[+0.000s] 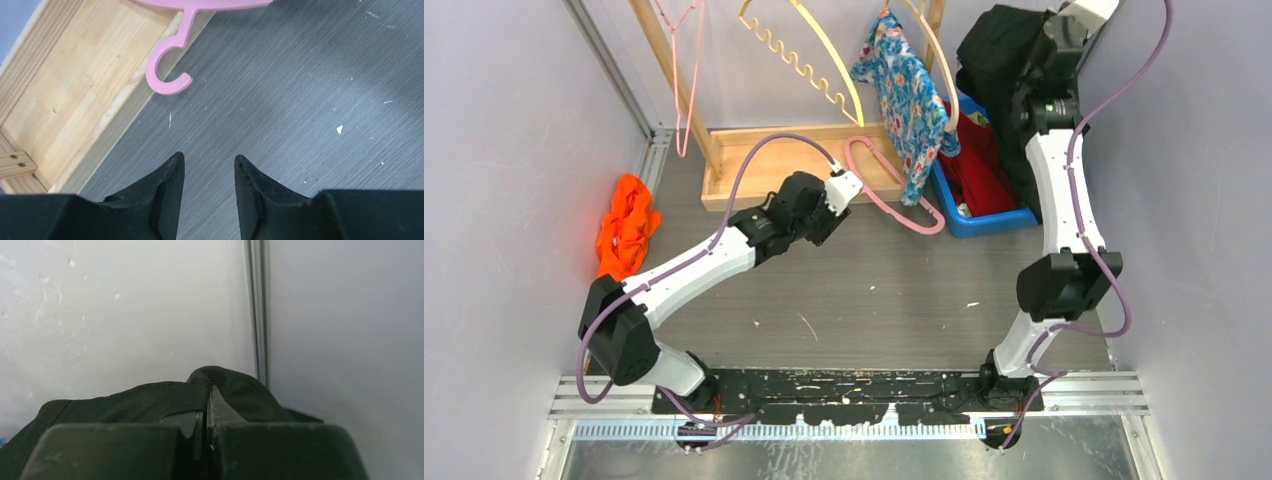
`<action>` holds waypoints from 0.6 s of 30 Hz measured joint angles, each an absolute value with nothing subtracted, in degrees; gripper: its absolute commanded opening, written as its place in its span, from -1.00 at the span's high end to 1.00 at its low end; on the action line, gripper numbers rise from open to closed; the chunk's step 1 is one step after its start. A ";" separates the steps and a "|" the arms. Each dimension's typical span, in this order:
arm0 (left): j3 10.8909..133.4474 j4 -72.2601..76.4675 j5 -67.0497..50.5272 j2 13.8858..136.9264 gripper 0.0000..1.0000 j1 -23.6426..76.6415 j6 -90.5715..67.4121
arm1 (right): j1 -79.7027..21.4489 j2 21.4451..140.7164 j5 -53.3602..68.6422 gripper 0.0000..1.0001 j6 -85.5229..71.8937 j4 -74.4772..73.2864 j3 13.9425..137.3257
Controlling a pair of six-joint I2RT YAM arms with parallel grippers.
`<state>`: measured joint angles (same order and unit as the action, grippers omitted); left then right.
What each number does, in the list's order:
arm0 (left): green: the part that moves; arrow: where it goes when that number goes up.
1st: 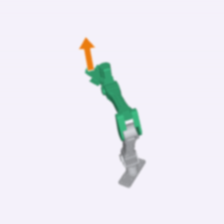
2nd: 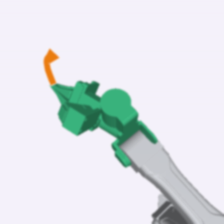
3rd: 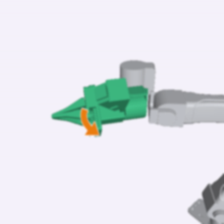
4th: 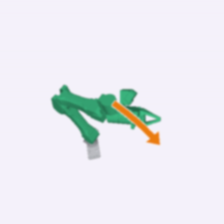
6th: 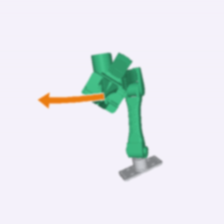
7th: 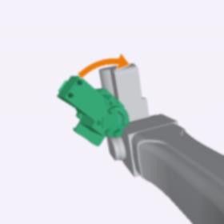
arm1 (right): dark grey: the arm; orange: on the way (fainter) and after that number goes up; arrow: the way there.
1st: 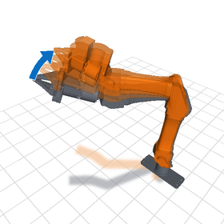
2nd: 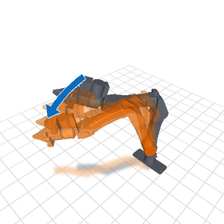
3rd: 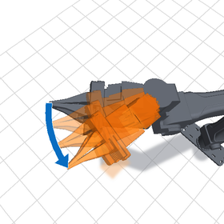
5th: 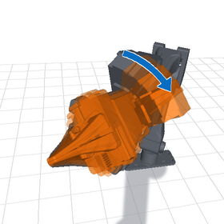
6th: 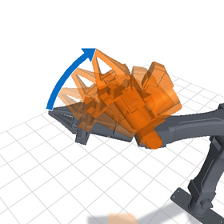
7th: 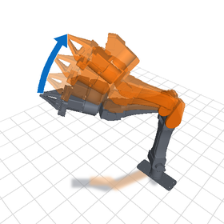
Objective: Remove the skirt from the hanger
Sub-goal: Place the skirt in the bin.
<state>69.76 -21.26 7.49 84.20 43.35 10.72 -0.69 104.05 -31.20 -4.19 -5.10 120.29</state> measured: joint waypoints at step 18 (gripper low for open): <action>66.92 -23.16 7.44 82.28 0.17 43.24 9.19 | 5.06 103.72 -29.69 0.98 -21.96 -15.55 90.11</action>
<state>66.92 -23.16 7.44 82.28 43.24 9.19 5.06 103.72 -29.69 -21.96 -15.55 90.11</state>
